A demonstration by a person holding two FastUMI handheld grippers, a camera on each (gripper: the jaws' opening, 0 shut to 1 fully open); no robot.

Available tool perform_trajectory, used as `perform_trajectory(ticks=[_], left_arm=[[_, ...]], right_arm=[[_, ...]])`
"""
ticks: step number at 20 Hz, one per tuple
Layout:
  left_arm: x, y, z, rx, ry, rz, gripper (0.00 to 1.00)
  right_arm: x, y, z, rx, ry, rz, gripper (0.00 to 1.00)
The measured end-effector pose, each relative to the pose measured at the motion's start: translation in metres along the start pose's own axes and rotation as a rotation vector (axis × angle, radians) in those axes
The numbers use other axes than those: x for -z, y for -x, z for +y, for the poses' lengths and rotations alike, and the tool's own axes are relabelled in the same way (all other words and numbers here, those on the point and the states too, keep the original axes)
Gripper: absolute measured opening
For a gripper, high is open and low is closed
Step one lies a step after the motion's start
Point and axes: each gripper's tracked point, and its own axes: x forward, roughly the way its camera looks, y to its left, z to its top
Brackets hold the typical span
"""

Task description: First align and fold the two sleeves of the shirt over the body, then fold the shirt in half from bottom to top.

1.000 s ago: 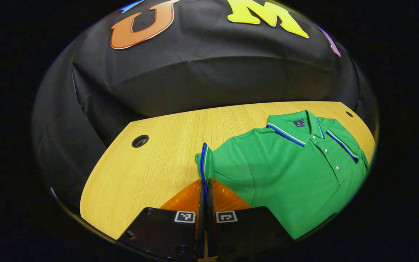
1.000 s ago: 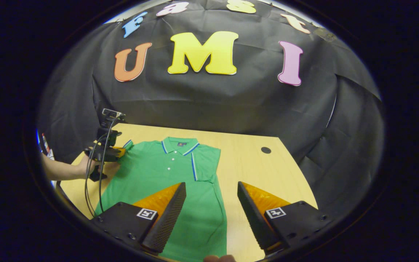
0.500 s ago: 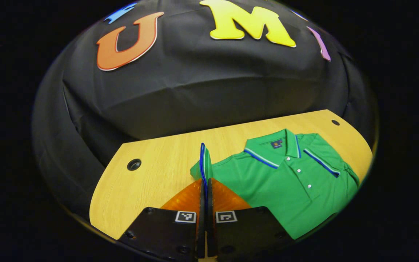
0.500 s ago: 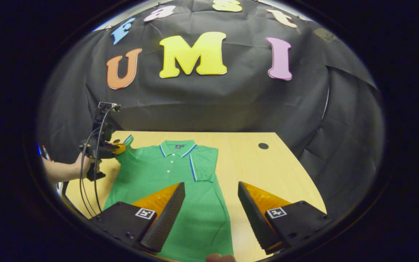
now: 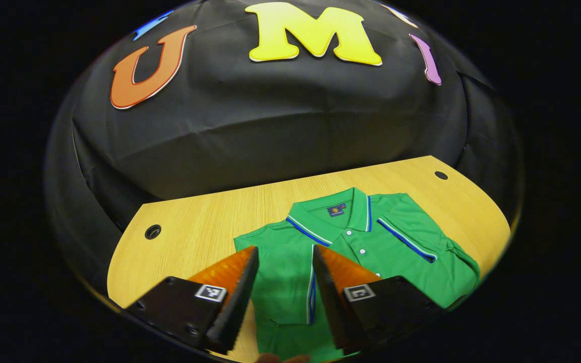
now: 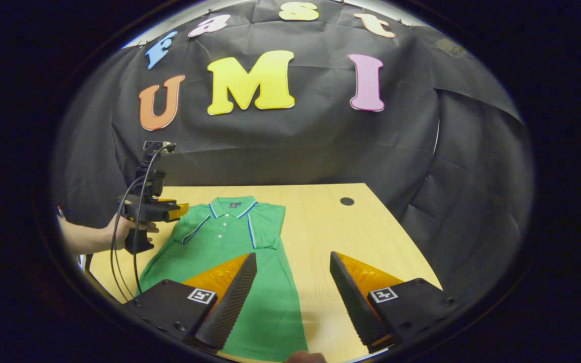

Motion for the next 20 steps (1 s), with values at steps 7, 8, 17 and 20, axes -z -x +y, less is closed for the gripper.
perform_trajectory(ticks=[7,8,17,20], left_arm=[[0.005,0.071,0.007,-0.001,0.049,-0.041,0.98],[0.008,0.086,0.013,-0.015,0.05,-0.042,0.98],[0.076,0.227,0.019,-0.028,0.105,0.021,0.98],[0.104,0.259,0.007,0.039,0.054,0.054,0.98]], right_arm=[[-0.009,0.001,0.028,-0.14,0.055,-0.041,0.92],[-0.008,0.002,0.032,-0.156,0.066,-0.039,0.92],[0.012,0.018,0.04,-0.281,0.132,-0.004,0.95],[0.046,0.023,0.034,-0.292,0.189,0.062,0.93]])
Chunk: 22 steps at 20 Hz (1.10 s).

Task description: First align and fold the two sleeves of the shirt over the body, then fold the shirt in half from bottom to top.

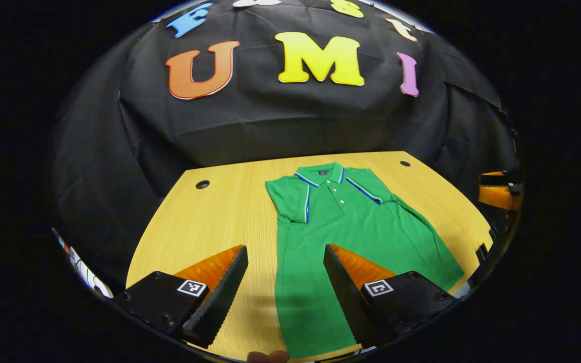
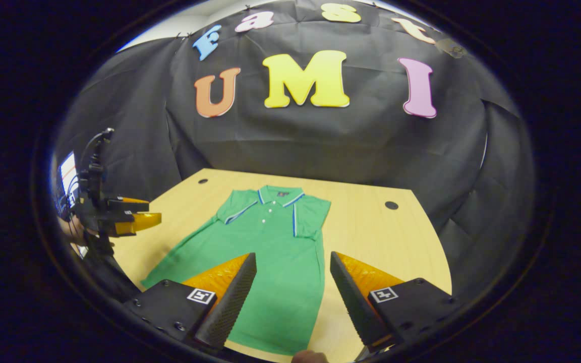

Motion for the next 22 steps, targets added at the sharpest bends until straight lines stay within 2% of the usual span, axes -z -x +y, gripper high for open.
perform_trajectory(ticks=[1,2,4,5,6,7,8,9,13,15,17,22], left_arm=[[0.011,0.007,-0.006,0.028,-0.012,0.017,0.98],[0.023,0.014,-0.008,0.044,-0.023,0.036,0.98],[0.052,0.027,-0.015,0.073,-0.042,0.088,0.98],[0.068,0.029,-0.017,0.079,-0.056,0.12,0.98],[0.085,0.033,-0.018,0.086,-0.064,0.157,0.98],[0.102,0.038,-0.022,0.1,-0.07,0.197,0.98],[0.118,0.041,-0.026,0.112,-0.072,0.238,0.98],[0.132,0.041,-0.028,0.122,-0.073,0.275,1.0],[0.177,0.041,-0.03,0.139,-0.086,0.389,0.98],[0.188,0.042,-0.031,0.139,-0.071,0.429,0.98],[0.197,0.039,-0.032,0.129,-0.041,0.453,0.98],[0.2,0.036,-0.032,0.107,-0.014,0.467,0.98]], right_arm=[[0.014,0.002,0.001,-0.005,0.021,0.035,0.95],[0.029,0.004,0.003,-0.015,0.045,0.068,0.92],[0.053,0.013,0.008,-0.036,0.091,0.124,0.98],[0.066,0.017,0.01,-0.042,0.108,0.157,0.93],[0.079,0.021,0.01,-0.046,0.113,0.186,0.93],[0.093,0.024,0.01,-0.047,0.115,0.223,0.98],[0.11,0.026,0.011,-0.051,0.121,0.264,0.93],[0.124,0.029,0.009,-0.052,0.132,0.298,0.93],[0.168,0.032,0.002,-0.046,0.146,0.403,0.95],[0.185,0.029,0.001,-0.046,0.144,0.443,0.93],[0.194,0.025,0.002,-0.047,0.15,0.461,0.98],[0.212,0.012,0.004,-0.04,0.126,0.506,0.95]])
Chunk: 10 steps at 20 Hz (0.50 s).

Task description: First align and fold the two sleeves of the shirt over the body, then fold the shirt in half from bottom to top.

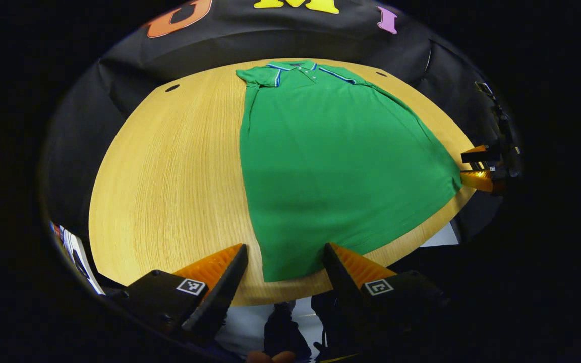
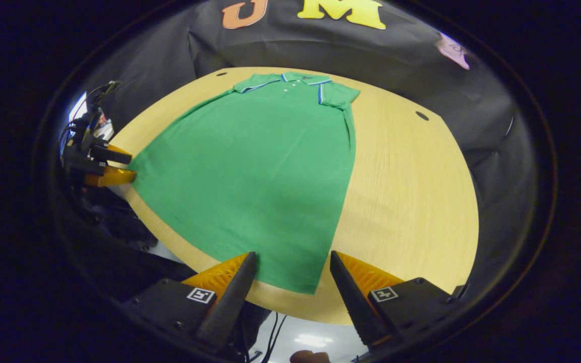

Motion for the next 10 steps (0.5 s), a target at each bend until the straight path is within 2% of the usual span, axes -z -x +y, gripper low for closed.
perform_trajectory(ticks=[1,2,7,8,9,10], left_arm=[[0.002,0.0,0.001,-0.001,0.003,0.0,1.0],[0.003,0.0,0.001,0.0,0.006,0.002,0.99],[0.004,0.002,0.001,-0.002,0.001,0.008,1.0],[0.002,0.002,-0.002,0.003,0.002,-0.001,0.99],[-0.004,0.001,-0.006,0.008,0.004,-0.02,0.95],[-0.011,-0.003,-0.012,0.014,0.009,-0.034,0.66]], right_arm=[[0.003,-0.004,0.0,-0.004,-0.005,0.012,0.93],[0.006,-0.006,0.001,-0.007,-0.01,0.024,0.96],[0.004,-0.007,0.005,-0.037,0.006,0.015,0.96],[0.0,-0.009,0.007,-0.044,0.028,-0.001,0.9],[-0.003,-0.011,0.009,-0.038,0.034,0.004,0.49],[-0.002,-0.012,0.01,-0.043,0.033,0.017,0.07]])
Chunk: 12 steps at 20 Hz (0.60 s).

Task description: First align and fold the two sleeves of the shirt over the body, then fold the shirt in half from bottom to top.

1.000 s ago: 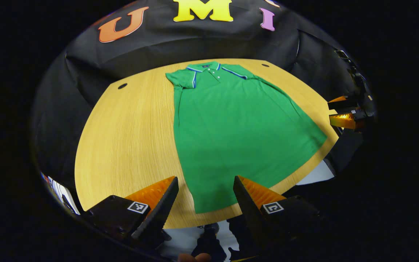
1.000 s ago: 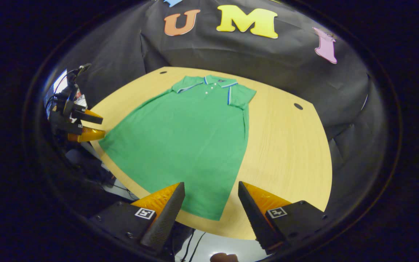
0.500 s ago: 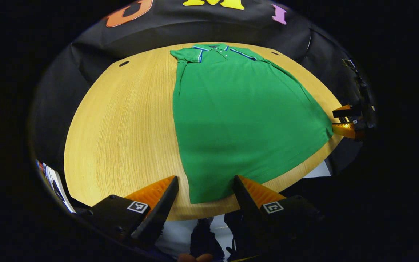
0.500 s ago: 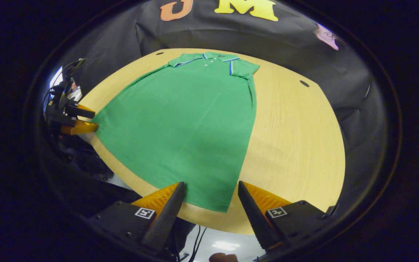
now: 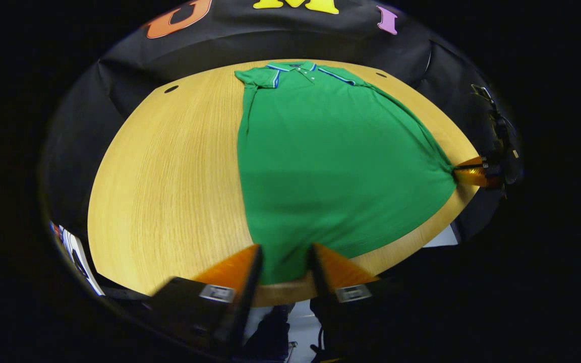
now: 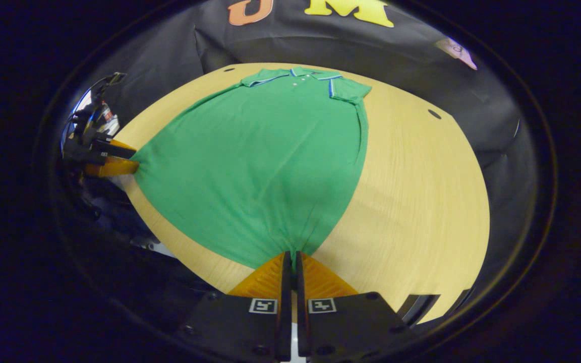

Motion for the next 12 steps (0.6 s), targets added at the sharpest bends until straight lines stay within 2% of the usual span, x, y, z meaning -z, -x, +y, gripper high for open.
perform_trajectory(ticks=[1,2,4,6,7,12], left_arm=[[-0.001,0.0,-0.001,-0.011,-0.011,0.003,0.37],[-0.002,-0.003,-0.007,0.017,-0.02,0.003,0.08],[-0.011,0.0,-0.019,0.074,-0.01,-0.014,0.05],[-0.025,0.007,-0.022,0.115,-0.018,-0.049,0.04],[-0.029,0.009,-0.023,0.133,-0.024,-0.057,0.04],[-0.064,0.019,-0.012,0.156,-0.038,-0.107,0.04]], right_arm=[[-0.001,0.0,0.002,-0.017,-0.014,0.014,0.07],[-0.003,0.001,0.003,-0.037,-0.049,0.02,0.07],[-0.009,0.003,-0.001,-0.046,-0.107,0.019,0.1],[-0.021,0.01,-0.004,-0.046,-0.111,-0.005,0.07],[-0.03,0.013,-0.004,-0.053,-0.116,-0.02,0.1],[-0.071,0.022,-0.014,-0.065,-0.168,-0.096,0.07]])
